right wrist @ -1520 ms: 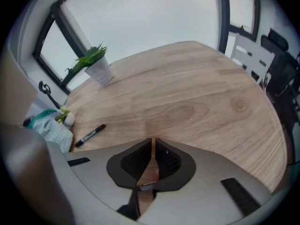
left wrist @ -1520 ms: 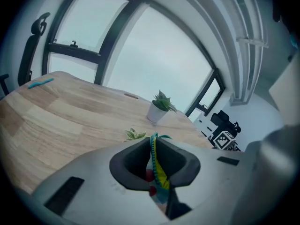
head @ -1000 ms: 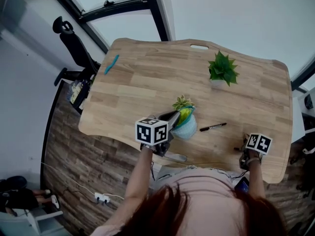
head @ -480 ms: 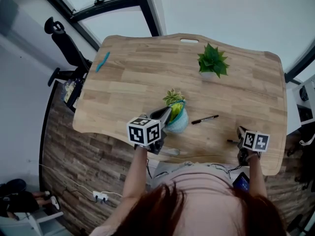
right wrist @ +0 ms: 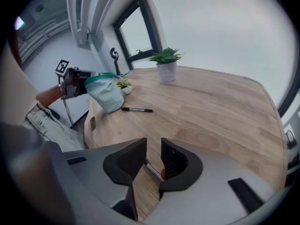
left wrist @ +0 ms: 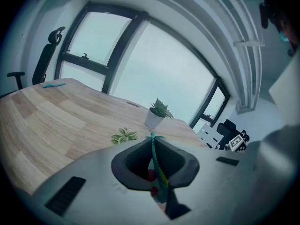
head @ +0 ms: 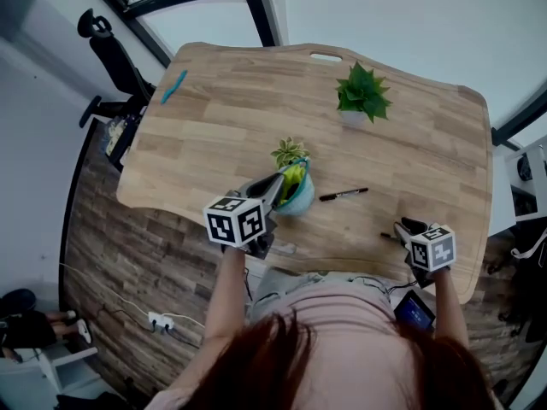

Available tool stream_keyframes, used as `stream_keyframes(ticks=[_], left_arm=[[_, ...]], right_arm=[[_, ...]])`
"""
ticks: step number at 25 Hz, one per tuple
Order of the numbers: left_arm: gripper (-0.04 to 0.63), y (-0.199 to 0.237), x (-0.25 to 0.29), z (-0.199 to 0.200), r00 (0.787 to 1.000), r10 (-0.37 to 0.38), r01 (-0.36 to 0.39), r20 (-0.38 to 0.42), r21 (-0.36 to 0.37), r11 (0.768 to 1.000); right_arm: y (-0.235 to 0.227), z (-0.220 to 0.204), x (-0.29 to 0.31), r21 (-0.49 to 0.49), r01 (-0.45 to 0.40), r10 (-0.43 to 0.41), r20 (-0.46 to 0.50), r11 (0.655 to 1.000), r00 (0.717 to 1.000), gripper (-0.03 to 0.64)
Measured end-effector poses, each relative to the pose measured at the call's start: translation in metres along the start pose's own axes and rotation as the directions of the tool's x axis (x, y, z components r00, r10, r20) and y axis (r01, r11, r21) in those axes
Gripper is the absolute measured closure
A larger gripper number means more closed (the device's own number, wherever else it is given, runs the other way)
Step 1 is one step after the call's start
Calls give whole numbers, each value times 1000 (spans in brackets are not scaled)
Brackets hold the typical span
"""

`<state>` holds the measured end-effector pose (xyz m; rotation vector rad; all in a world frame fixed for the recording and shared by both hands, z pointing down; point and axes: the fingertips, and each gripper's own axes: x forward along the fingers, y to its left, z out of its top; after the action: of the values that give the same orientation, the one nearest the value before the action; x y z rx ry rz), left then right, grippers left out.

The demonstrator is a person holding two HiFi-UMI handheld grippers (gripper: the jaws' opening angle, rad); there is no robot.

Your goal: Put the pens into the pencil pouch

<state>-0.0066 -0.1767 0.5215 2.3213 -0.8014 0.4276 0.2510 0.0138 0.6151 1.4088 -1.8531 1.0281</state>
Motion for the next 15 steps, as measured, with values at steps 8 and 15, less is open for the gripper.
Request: stream_keyframes(ticks=[8, 15], left_arm=[[580, -5, 3, -5, 1000, 15, -15, 0, -22, 1000], [580, -8, 3, -5, 1000, 24, -23, 9, -31, 999]], right_arm=[[21, -21, 11, -260, -160, 126, -145, 952, 981, 483], [24, -51, 31, -416, -216, 93, -296, 883, 951, 454]])
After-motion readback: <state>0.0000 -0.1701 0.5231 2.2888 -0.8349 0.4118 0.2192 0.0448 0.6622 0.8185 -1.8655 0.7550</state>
